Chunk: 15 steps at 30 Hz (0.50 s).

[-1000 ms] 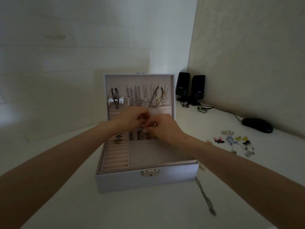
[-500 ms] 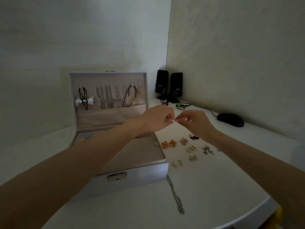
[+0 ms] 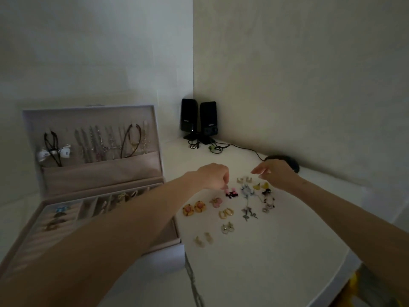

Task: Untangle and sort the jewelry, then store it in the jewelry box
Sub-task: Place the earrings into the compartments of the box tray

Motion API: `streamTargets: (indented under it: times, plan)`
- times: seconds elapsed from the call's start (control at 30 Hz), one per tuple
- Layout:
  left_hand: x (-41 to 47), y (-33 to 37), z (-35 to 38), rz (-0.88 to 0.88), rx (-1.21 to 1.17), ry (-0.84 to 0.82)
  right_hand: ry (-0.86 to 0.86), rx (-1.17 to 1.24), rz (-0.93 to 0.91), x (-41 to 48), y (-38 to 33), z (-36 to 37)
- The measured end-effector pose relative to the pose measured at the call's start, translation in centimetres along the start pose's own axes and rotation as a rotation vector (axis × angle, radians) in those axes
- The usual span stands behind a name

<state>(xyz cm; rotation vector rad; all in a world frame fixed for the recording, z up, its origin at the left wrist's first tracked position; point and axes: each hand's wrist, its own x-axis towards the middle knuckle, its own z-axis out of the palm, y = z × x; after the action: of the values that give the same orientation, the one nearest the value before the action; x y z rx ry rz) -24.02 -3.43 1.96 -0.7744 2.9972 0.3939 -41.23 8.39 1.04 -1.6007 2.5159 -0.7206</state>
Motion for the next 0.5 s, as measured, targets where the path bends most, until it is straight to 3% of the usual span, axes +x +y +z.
streamTargets:
  times: [0.2, 0.5]
  plan:
    - [4.0, 1.4, 1.3, -0.048, -0.079, 0.062, -0.041, -0.014, 0.030, 1.7, -0.1, 1.3]
    - [6.6, 2.7, 2.3, -0.044, 0.010, 0.125, -0.117, 0.014, 0.047, 2.7, -0.3, 2.1]
